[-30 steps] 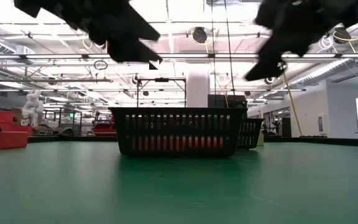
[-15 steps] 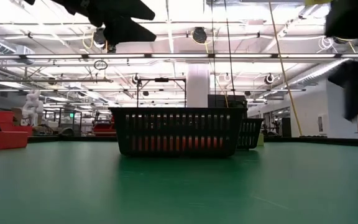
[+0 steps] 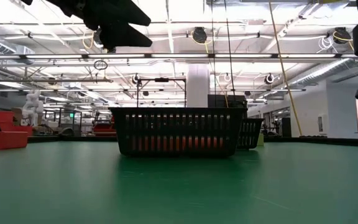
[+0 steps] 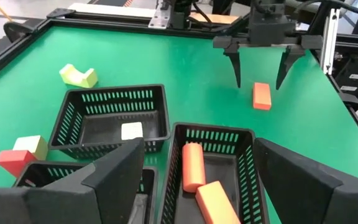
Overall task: Sort & place blocks by color
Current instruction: Put the orange block into the bottom black bin
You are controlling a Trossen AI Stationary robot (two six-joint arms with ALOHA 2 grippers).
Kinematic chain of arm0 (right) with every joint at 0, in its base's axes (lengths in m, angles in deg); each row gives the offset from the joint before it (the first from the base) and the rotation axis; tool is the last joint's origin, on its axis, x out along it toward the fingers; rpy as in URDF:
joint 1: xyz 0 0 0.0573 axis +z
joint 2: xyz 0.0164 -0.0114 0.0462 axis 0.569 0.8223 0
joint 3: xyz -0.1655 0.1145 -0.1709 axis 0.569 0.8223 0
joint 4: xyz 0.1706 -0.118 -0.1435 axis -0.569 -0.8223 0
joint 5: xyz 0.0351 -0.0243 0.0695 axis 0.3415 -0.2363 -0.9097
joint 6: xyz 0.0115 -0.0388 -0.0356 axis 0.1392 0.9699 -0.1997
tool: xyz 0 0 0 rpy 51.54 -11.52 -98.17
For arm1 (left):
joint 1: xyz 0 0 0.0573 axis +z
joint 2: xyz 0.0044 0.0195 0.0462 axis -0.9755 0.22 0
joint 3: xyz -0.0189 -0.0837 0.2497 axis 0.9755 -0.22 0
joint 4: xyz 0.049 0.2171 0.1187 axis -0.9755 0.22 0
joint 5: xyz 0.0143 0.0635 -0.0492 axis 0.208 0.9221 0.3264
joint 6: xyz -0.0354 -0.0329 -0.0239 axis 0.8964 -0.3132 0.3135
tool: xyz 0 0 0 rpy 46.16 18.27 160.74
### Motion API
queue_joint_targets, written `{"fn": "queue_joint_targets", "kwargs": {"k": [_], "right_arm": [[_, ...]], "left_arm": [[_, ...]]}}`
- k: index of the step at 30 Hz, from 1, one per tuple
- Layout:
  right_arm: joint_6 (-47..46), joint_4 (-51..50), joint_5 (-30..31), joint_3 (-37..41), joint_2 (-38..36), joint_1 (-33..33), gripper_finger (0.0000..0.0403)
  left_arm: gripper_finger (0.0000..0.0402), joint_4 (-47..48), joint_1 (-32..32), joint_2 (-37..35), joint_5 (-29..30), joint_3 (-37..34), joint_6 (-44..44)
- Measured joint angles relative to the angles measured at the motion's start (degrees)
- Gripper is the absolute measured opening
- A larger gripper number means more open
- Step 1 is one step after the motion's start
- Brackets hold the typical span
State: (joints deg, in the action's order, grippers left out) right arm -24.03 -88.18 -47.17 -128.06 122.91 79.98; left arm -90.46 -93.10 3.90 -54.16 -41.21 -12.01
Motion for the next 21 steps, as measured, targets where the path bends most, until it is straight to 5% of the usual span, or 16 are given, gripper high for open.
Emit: {"fn": "queue_joint_targets", "kwargs": {"k": [5,15,21], "right_arm": [[0.33,-1.82,0.78,-2.34,3.59,0.0,0.0297],[-0.33,-2.55,0.51,-2.62,4.88,0.48,0.0119],[3.11,-2.6,1.15,-2.47,3.85,0.36,0.0117]], "left_arm": [[0.03,-0.15,0.0,0.0,0.0,0.0,0.99],[0.029,1.19,0.0,0.0,-0.02,0.0,2.49],[0.029,1.19,0.0,0.0,-0.02,0.0,2.49]]}}
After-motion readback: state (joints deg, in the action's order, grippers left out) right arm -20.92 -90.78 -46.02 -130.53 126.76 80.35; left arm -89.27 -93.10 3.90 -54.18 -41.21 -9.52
